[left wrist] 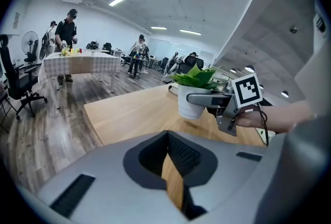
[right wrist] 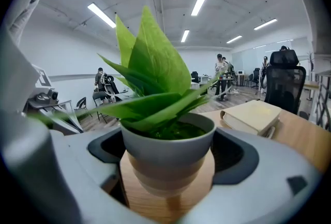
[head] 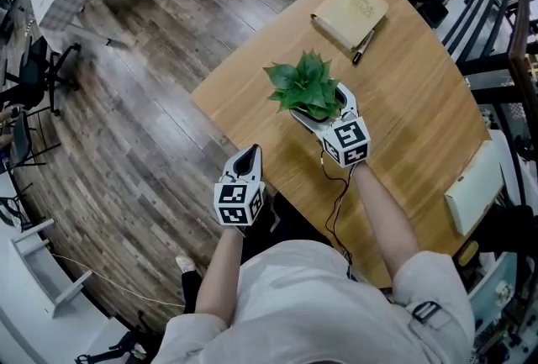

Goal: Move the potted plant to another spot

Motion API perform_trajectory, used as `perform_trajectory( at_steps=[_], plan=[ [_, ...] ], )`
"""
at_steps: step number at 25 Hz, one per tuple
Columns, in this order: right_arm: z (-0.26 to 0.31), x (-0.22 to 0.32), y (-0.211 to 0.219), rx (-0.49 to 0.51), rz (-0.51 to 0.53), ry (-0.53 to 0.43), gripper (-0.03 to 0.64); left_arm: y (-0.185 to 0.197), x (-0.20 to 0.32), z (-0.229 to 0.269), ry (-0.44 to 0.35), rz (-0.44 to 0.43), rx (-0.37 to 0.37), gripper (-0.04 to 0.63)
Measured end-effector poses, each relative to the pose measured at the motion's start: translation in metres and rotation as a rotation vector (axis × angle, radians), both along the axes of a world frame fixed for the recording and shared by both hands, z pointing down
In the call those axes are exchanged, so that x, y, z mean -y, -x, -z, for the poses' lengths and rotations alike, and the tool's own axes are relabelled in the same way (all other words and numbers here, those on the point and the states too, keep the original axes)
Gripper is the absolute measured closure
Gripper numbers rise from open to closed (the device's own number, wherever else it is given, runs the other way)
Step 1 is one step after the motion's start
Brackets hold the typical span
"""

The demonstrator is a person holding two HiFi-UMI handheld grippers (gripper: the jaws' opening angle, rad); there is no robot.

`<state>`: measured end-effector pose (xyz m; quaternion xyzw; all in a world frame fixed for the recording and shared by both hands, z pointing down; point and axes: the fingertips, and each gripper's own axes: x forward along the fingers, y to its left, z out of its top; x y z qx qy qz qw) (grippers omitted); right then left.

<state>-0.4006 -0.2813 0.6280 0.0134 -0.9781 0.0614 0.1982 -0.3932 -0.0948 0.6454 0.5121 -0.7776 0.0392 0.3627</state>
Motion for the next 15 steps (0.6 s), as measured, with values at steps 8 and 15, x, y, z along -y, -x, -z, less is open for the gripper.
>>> perform_trajectory(
  at_steps=[8,15],
  plan=[
    [-0.014,-0.001,0.011,-0.022,0.002,-0.003,0.11,0.007,-0.005,-0.009,0.02,0.012,-0.008,0.583],
    [-0.02,0.0,0.014,-0.028,0.005,-0.001,0.11,0.005,-0.003,-0.012,0.019,0.016,-0.015,0.584]
  ],
)
